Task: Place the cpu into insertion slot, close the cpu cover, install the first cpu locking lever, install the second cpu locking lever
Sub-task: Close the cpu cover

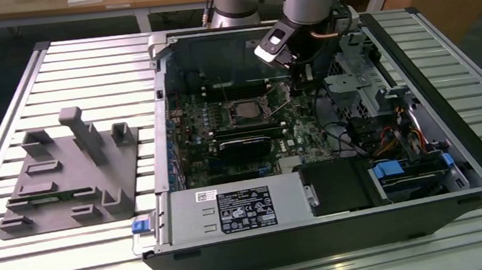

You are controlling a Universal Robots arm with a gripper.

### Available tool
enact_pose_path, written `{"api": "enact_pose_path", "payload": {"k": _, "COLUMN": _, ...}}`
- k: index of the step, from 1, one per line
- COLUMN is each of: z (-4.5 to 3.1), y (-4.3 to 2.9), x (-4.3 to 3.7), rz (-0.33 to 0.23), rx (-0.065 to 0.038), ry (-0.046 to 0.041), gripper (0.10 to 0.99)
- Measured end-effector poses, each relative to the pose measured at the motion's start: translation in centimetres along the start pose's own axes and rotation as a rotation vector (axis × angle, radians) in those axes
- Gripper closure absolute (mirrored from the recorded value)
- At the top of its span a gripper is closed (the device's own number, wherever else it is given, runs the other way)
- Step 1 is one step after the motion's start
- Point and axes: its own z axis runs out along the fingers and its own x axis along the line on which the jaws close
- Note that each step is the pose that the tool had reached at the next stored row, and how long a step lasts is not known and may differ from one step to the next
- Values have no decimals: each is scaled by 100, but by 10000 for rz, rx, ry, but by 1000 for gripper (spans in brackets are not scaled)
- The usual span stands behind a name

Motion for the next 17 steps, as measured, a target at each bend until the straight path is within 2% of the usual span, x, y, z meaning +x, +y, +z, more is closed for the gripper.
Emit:
{"api": "enact_pose_path", "payload": {"k": 3, "z": 2, "y": 1, "x": 0, "rz": -1, "rx": 11, "ry": 2, "gripper": 980}}
{"api": "enact_pose_path", "payload": {"k": 6, "z": 2, "y": 3, "x": 1, "rz": -5, "rx": 198, "ry": -2, "gripper": 980}}
{"api": "enact_pose_path", "payload": {"k": 17, "z": -5, "y": -13, "x": -1, "rz": -5, "rx": 226, "ry": 16, "gripper": 980}}
